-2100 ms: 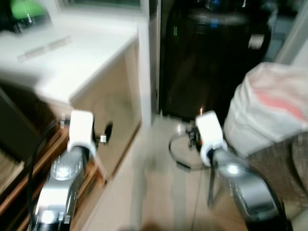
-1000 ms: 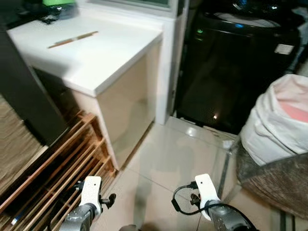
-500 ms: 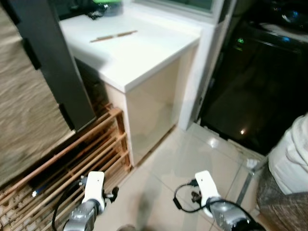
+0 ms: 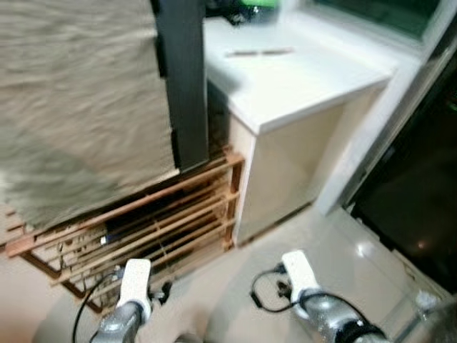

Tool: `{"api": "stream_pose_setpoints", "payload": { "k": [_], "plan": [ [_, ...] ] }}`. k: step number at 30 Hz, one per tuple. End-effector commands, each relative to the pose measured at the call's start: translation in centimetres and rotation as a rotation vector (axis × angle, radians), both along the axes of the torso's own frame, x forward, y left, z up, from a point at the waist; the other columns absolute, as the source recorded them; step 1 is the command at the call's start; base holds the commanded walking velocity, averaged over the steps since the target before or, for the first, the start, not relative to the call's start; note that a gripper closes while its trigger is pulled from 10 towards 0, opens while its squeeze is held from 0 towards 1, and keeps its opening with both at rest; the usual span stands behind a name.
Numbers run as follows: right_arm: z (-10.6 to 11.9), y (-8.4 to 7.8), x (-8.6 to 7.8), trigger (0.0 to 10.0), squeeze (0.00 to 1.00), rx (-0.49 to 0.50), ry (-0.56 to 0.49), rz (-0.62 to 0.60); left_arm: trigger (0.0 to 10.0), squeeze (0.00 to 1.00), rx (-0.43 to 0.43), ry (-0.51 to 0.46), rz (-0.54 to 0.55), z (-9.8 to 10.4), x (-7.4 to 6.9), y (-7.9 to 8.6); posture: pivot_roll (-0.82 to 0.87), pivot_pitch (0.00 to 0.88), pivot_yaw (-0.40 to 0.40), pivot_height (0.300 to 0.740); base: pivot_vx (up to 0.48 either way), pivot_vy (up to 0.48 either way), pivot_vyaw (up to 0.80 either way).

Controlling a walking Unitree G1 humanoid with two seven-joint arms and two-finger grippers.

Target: Clothes washing

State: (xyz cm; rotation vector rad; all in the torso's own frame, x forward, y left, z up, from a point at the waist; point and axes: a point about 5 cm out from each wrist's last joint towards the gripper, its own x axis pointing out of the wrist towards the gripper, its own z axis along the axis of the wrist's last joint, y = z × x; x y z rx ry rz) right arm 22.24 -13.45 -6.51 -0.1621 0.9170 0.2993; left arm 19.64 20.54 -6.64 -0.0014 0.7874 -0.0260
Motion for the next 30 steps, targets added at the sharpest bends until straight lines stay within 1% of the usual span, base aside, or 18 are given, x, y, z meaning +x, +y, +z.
{"api": "stream_pose_setpoints", "payload": {
  "k": [1, 4, 7, 23, 30],
  "plan": [
    [0.04, -1.16, 0.08, 10.0, 0.0, -0.029, -0.005, -0.013, 10.0, 0.0, 0.0, -0.014, -0.029, 0.08, 0.34, -0.76, 0.12, 0.0, -0.035, 0.74, 0.0, 0.0, 0.8],
    [0.04, -1.27, 0.09, 10.0, 0.0, -0.04, -0.009, -0.011, 10.0, 0.0, -0.01, -0.021, -0.033, 0.15, 0.44, -0.83, 0.12, 0.0, -0.035, 0.74, 0.0, 0.0, 0.8],
    [-0.03, -1.59, 0.01, 10.0, 0.0, -0.051, -0.01, -0.056, 10.0, 0.0, -0.015, -0.025, -0.031, 0.21, 0.56, -0.86, 0.12, 0.0, -0.03, 0.74, 0.274, 0.0, 0.0],
    [0.09, -1.63, 0.23, 10.0, 0.0, -0.063, -0.022, -0.048, 10.0, 0.0, -0.023, -0.023, -0.031, 0.15, 0.58, -1.03, 0.11, 0.0, -0.032, 0.74, 0.289, 0.0, 0.0],
    [0.05, -1.79, 0.22, 10.0, 0.0, -0.099, -0.025, -0.049, 10.0, 0.0, -0.04, -0.017, -0.006, 0.07, 0.54, -1.12, 0.11, 0.0, -0.032, 0.74, 0.0, 0.0, 0.0]
  ]
}}
